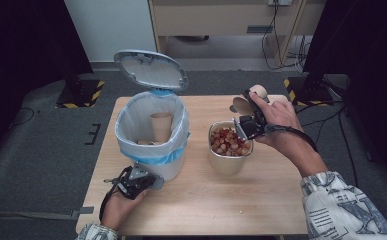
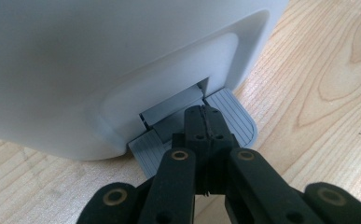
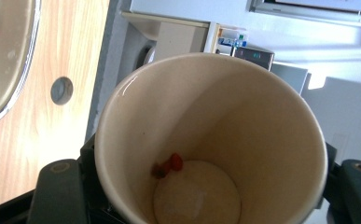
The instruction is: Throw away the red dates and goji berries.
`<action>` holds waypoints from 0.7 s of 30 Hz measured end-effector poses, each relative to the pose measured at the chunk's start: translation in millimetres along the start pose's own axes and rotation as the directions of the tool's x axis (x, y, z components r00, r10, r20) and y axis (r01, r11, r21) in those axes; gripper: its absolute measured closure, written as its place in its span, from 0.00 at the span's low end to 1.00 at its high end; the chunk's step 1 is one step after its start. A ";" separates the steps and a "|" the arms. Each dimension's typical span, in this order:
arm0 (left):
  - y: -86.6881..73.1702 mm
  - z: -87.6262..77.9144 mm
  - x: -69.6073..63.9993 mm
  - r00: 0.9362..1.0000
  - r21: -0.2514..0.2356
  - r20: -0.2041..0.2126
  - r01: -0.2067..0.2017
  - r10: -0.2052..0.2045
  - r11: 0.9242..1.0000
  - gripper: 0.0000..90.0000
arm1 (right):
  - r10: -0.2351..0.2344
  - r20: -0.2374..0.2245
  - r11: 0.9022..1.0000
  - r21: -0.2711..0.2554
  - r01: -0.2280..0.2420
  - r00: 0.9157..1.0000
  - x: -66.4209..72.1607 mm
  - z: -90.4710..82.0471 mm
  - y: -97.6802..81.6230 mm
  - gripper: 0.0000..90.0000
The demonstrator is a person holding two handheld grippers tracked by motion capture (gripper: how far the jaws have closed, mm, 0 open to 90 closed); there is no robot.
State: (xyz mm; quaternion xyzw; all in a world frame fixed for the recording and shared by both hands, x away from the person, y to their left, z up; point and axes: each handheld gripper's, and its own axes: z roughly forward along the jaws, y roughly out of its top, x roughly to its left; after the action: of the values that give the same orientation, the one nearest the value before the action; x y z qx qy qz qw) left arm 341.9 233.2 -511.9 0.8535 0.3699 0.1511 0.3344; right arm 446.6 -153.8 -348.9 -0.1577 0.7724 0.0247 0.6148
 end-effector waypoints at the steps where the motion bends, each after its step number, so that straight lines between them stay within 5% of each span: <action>1: 0.0 0.0 0.0 1.000 0.000 0.000 -0.001 0.001 1.000 1.00 | 0.015 -0.003 1.000 -0.002 -0.015 1.000 -0.3 0.1 -0.9 0.31; 12: 0.0 0.0 0.0 1.000 0.000 0.000 0.000 0.000 1.000 1.00 | 0.171 -0.016 0.985 -0.038 -0.171 0.985 -2.4 2.1 -6.7 0.31; 21: -0.1 0.0 0.0 1.000 -0.001 0.001 0.001 -0.001 1.000 1.00 | 0.239 -0.032 0.969 -0.053 -0.240 0.971 -4.7 3.2 -7.9 0.31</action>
State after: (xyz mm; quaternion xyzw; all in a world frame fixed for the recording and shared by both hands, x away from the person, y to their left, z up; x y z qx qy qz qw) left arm 341.9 233.3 -512.0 0.8531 0.3702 0.1507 0.3353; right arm 452.7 -159.5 -344.0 -0.0810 0.7924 0.1184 0.5929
